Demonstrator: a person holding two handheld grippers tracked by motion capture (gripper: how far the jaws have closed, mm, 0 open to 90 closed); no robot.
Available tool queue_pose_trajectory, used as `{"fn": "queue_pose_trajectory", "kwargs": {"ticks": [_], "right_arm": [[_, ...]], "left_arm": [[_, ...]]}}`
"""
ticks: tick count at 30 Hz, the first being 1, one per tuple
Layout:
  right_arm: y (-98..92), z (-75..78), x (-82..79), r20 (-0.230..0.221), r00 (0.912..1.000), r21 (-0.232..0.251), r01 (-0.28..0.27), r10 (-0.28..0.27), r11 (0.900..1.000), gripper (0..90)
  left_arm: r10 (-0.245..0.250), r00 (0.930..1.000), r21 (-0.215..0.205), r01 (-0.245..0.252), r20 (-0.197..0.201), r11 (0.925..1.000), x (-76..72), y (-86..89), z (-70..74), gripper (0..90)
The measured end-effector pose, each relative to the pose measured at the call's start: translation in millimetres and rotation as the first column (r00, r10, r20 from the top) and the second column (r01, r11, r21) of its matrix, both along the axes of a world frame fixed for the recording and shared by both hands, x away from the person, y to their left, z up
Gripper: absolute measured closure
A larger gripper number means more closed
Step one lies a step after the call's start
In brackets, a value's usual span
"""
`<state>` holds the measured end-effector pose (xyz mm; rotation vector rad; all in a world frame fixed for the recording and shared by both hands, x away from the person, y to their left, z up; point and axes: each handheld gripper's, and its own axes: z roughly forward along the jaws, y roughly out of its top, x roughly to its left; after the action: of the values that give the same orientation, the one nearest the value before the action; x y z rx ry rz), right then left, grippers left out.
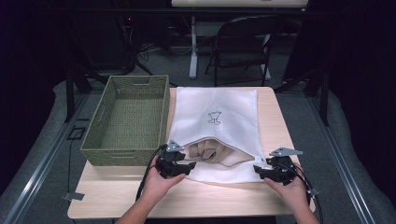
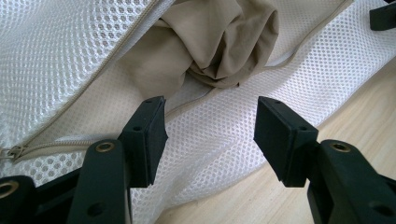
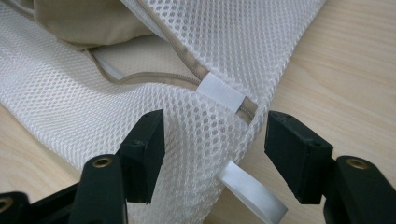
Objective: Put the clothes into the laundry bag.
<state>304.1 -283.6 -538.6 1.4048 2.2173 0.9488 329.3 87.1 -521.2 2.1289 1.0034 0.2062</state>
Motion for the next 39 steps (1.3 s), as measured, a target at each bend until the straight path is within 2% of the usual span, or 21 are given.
{"fn": "queue_pose_trajectory", "kwargs": {"ticks": [9, 18, 22, 31, 39], "right_arm": [[-3.0, -7.3, -0.4, -0.037, 0.9993, 0.021, 0.006, -0.005, 1.000, 36.7], [-3.3, -12.6, 1.4, -0.074, 0.9971, 0.033, -0.014, 0.016, 0.999, 39.0], [-2.9, -13.9, 1.9, -0.075, 0.9969, 0.034, -0.021, 0.024, 0.999, 44.9], [0.8, -12.0, 0.8, -0.065, 0.9966, -0.022, -0.052, 0.050, 0.998, 61.8], [4.3, -9.0, 0.1, -0.042, 0.9957, -0.025, -0.083, 0.082, 0.996, 74.8]], "left_arm": [[-0.010, 0.9999, 0.008, 0.010, -0.002, 0.9999, 1.2, -5.5, -2.5, 43.3], [-0.015, 0.9998, 0.014, 0.015, -0.010, 0.9998, 1.6, -5.7, -2.7, 42.9], [-0.014, 0.9999, 0.013, 0.014, -0.005, 0.9998, 1.5, -6.5, -3.8, 42.8], [-0.019, 0.9997, 0.018, 0.019, -0.017, 0.9997, 1.2, -7.9, -4.4, 42.3], [-0.016, 0.9998, 0.017, 0.016, -0.014, 0.9997, 0.7, -8.6, -5.1, 41.9]]}}
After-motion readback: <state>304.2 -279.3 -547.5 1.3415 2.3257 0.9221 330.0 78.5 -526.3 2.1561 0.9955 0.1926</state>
